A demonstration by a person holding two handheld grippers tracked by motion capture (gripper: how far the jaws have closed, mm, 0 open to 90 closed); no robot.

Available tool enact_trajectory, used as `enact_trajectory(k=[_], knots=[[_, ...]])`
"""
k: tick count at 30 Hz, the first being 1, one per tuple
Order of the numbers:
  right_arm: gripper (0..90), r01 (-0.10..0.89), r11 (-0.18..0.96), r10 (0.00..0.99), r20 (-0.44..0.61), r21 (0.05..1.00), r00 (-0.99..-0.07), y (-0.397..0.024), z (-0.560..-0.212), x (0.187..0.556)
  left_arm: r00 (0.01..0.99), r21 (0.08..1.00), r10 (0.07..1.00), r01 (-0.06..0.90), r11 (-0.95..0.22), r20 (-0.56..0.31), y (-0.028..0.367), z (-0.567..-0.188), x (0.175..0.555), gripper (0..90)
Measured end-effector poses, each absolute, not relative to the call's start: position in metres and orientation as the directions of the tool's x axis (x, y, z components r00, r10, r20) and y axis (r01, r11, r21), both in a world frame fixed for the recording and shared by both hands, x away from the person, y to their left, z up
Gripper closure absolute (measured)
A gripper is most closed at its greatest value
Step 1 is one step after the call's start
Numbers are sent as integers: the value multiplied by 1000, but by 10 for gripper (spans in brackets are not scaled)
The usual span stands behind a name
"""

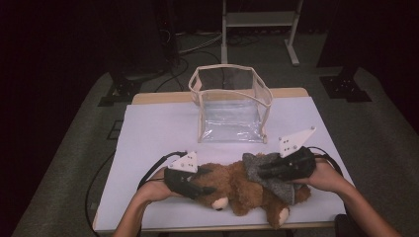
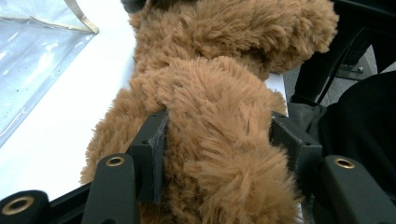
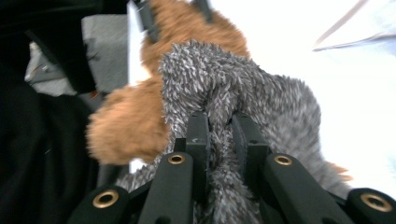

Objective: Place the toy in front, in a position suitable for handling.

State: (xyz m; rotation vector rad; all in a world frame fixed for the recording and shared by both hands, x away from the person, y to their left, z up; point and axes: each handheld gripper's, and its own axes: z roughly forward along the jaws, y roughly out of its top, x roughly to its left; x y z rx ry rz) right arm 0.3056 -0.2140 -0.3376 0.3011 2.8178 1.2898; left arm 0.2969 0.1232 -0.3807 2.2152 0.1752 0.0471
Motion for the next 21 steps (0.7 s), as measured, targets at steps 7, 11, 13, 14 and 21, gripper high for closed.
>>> enact_trajectory(k=[7, 11, 13, 14, 21], knots=[[780, 189, 637, 195, 82, 747, -977, -202, -349, 319, 989, 788, 147, 113, -605, -29, 123, -377, 297, 411], [781, 197, 632, 195, 92, 749, -976, -201, -358, 313, 988, 781, 150, 115, -614, -27, 117, -365, 301, 315], [781, 196, 629, 193, 93, 752, -977, -203, -359, 310, 989, 777, 144, 106, -621, -20, 111, -360, 303, 289], [781, 198, 628, 193, 96, 753, -977, -204, -360, 308, 990, 770, 140, 101, -630, -15, 108, -359, 303, 289], [779, 192, 605, 205, 83, 772, -975, -211, -349, 312, 991, 742, 130, 111, -661, -33, 106, -371, 299, 384]])
